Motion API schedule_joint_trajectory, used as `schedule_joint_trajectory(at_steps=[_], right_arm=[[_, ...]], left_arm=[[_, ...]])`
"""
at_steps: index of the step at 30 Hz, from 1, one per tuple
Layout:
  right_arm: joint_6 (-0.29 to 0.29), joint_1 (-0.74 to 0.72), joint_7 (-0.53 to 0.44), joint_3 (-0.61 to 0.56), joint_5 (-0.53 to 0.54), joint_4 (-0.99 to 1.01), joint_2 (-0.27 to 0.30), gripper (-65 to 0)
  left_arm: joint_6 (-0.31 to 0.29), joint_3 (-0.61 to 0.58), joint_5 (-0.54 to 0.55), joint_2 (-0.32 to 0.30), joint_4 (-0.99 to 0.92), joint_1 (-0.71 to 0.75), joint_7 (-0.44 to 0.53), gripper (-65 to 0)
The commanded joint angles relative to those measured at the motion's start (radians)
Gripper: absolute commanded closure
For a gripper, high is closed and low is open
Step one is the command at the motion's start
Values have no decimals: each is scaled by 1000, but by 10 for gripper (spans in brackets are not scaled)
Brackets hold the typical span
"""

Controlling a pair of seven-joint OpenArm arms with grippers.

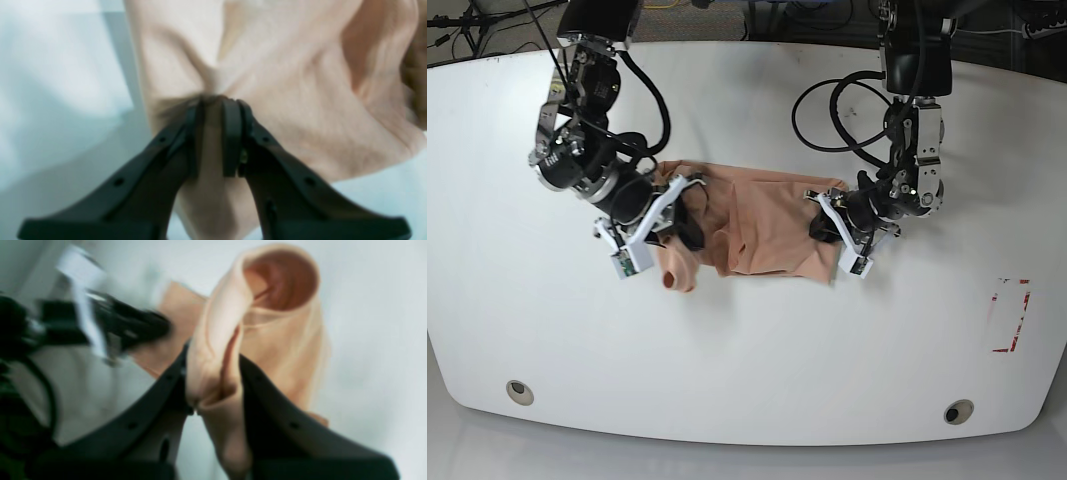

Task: Fold the T-shirt properly
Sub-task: 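Fold both strip ends toward each other with both grippers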

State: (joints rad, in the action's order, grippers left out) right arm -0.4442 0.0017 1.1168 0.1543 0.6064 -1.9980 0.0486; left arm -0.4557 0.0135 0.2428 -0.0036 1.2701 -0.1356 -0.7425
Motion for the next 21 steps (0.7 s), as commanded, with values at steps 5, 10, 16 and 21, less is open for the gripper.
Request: schedule_joint_trajectory(at_steps=[5,10,16,21], right_arm=[[9,-64,-33,-117,11,-13,-57,0],[20,-81,-34,-155,-56,-1,-88,0],[17,-81,-65,-218,-176,3,-95,-8],[17,-81,-65,-258,-236,3,-91,-17]], left_arm=[[18,-11,-84,43,-27,26,-145,-89],[18,-11,-82,57,-23,26,-145,-89],[18,-11,-81,57,-23,26,-147,-89],[18,-11,-79,57,-23,24,-147,-89]])
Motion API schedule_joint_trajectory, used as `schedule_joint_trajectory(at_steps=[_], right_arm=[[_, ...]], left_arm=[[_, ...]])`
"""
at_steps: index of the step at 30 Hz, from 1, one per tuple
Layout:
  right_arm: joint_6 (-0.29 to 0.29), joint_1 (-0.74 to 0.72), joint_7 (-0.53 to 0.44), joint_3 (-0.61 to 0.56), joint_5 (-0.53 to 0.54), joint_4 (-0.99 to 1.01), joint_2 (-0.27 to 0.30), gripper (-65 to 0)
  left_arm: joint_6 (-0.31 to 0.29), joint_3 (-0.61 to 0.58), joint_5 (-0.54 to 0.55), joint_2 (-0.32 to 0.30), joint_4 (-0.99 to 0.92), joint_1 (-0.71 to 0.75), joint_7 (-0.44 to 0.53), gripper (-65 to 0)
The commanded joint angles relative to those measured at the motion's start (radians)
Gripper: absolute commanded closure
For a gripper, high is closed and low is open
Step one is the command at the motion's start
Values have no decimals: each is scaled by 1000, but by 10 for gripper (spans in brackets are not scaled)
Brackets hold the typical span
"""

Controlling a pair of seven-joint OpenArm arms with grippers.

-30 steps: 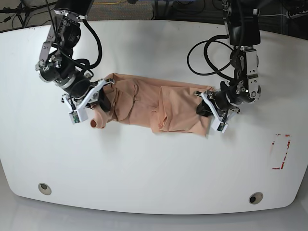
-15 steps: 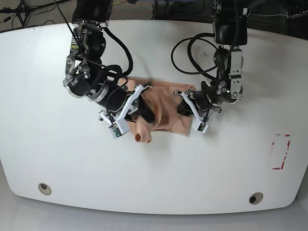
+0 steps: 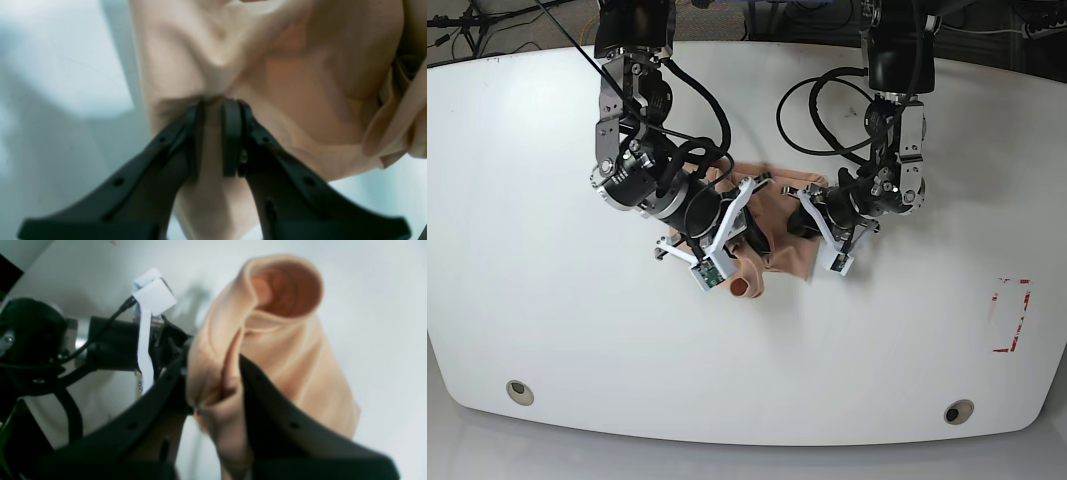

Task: Fold the T-shirt properly
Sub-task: 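Fold both strip ends toward each other with both grippers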

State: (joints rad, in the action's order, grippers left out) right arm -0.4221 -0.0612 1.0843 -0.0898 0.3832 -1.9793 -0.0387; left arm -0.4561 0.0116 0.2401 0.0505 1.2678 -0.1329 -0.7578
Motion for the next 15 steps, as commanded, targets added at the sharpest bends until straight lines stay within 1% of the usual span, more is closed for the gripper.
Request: schedule_joint_trajectory(at_steps=[1,2,3,5,6,7,8,9,10,11,13,15], right_arm=[[-7,-18,-33,-21,-23,-16,-3,-32],[-7,-18,-33,-26,-28,-16,-3,-40],[-7,-18,-33,-37,-40,-16,-3,-82],[-7,-18,-33,-49,-45,-16,-3,-136],[-5,-18,-33,-63,-45,-16,-3,-189],[-2,-16,-33,-71,-45,-16,-3,-209],[1,-16,-33,-87,-54,-16,-7,-274],[2,-18,-33,-97,-54,-16,-8,-311],[2,-18,-34,-107,-54,-15,-8,-365],[2,-18,-36,-118,-54,-8,-8,-419],[2,-19,-37,-129,-54,1,-10,-495],[4,-19,-51,-129,-54,4,-10,-550]], left_arm=[[18,-9,-77,2,-21,22,-131,-89],[18,-9,-77,2,-21,22,-131,-89],[18,-9,-77,2,-21,20,-131,-89],[18,-9,-77,2,-21,20,-131,-89],[18,-9,-77,2,-21,20,-131,-89],[18,-9,-77,2,-21,20,-131,-90],[18,-9,-77,4,-21,19,-131,-90],[18,-9,-77,4,-21,19,-131,-90],[18,-9,-75,4,-20,19,-131,-93],[18,-9,-75,4,-20,19,-131,-101],[18,-9,-75,4,-20,19,-130,-128],[18,-9,-74,4,-18,19,-130,-165]])
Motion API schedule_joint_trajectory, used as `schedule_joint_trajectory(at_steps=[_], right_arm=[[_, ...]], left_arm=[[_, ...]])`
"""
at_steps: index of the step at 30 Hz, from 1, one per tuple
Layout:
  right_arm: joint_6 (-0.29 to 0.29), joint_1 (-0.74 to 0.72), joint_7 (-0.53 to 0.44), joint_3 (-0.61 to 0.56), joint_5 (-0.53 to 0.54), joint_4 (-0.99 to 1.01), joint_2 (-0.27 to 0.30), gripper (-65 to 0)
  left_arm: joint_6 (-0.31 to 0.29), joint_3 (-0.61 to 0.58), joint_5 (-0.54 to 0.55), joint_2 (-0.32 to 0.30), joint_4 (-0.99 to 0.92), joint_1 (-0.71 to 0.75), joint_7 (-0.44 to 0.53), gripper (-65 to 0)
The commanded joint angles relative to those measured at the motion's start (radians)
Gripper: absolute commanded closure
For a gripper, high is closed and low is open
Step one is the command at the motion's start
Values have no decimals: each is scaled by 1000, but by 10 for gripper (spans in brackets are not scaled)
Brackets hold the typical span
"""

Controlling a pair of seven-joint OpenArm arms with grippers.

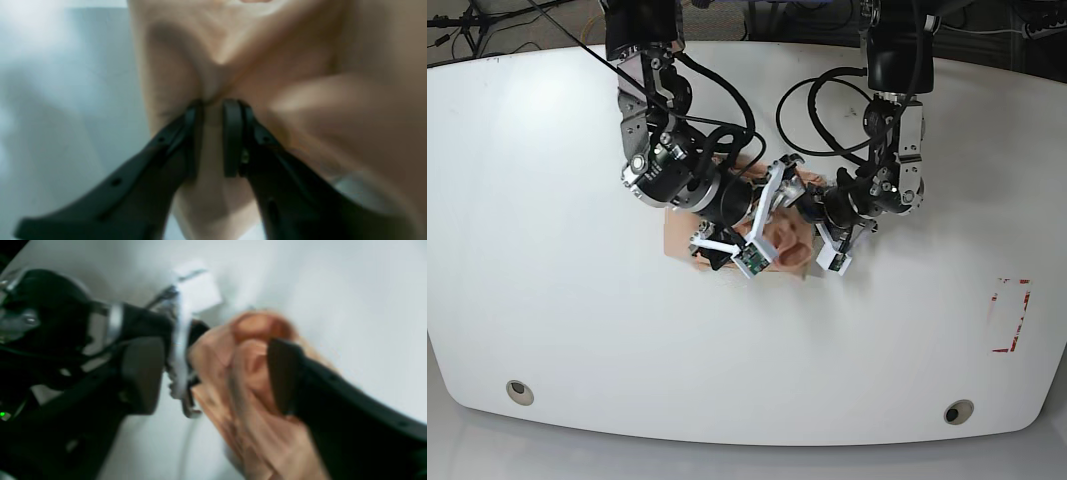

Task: Fold the T-shirt properly
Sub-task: 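Fold both strip ends toward each other with both grippers, then release the left gripper and press the folded bundle with the right gripper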

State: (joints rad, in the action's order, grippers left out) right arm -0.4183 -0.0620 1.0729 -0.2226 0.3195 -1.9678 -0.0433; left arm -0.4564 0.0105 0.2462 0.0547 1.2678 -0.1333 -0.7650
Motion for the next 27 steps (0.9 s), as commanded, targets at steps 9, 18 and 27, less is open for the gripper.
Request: schedule_joint_trajectory(at_steps=[9,18,27], right_arm=[[-7,38,-144,33,20,-20,39,-503],[-12,86,-173,121,22,-41,99,-487],[-41,110,-173,193,22,-49,112,-487]], left_arm=[[18,-4,-78,1,72,19,-123,-306],[18,-4,-14,7,260,19,-126,-375],[15,-1,81,-54,467,19,-123,-375]])
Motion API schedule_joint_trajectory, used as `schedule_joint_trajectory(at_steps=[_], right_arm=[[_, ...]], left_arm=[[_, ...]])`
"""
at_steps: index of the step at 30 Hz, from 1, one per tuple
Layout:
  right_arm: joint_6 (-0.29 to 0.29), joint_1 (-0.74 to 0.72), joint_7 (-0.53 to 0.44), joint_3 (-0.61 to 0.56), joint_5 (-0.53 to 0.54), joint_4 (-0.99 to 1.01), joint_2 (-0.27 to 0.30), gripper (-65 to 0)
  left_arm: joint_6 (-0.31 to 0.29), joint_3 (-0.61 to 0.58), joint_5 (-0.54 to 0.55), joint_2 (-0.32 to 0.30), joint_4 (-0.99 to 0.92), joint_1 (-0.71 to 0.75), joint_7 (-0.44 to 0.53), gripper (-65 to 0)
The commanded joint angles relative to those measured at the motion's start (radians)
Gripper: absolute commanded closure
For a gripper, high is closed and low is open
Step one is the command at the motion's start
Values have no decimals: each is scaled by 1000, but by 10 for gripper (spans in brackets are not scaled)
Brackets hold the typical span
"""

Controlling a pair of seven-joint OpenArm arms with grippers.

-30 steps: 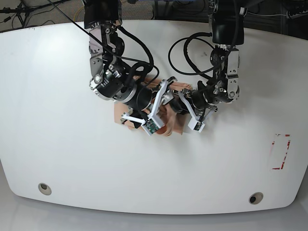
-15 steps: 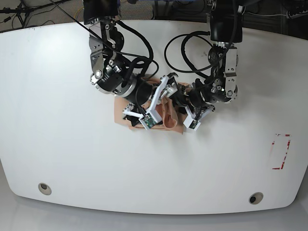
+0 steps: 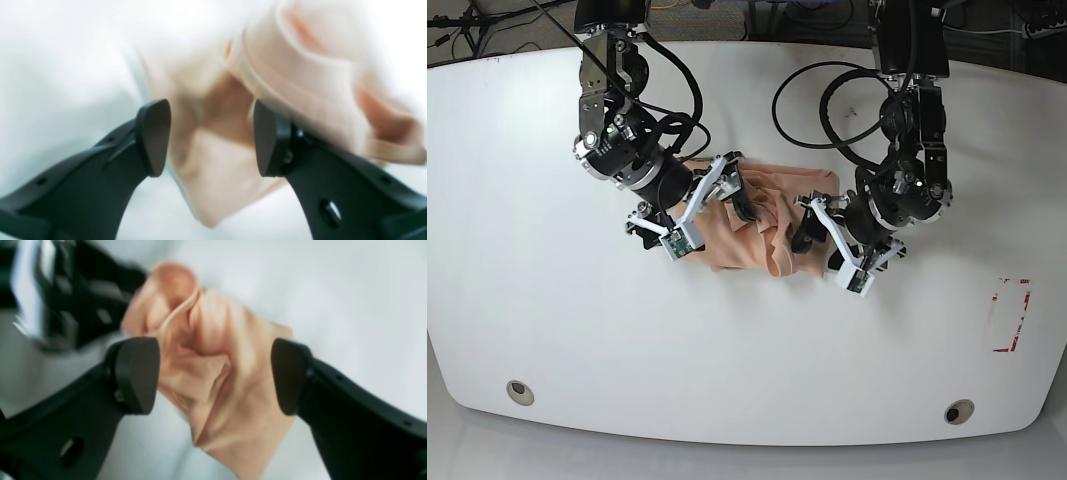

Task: Fold the T-shirt properly
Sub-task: 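Release the left gripper and press the folded bundle with the right gripper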

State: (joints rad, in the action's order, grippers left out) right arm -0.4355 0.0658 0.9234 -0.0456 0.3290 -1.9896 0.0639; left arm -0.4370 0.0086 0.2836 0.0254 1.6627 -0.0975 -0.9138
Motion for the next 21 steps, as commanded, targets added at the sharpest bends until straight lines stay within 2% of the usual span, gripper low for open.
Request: schedule_joint_trajectory(at_steps=[1,4,9,17,21], right_arm=[[-39,-17,-23,22,12,-27,4,-487],[-64,-17,-23,31,12,-27,3,-479],[-72,-17,-23,11,12,-27,1,-442],[-66,-53,-23,-95,2,-21,1,-436],[-62,-70,-23,-127,0,-20,4,-436]], left_arm=[[-4,9,59,-41,109,-17,26,-375],[-4,58,79,-77,178,-17,26,-374],[-4,259,93,-170,242,-17,26,-374],[-4,549,88,-333,219,-8,26,-374],[-4,646,88,-393,184,28,26,-374]])
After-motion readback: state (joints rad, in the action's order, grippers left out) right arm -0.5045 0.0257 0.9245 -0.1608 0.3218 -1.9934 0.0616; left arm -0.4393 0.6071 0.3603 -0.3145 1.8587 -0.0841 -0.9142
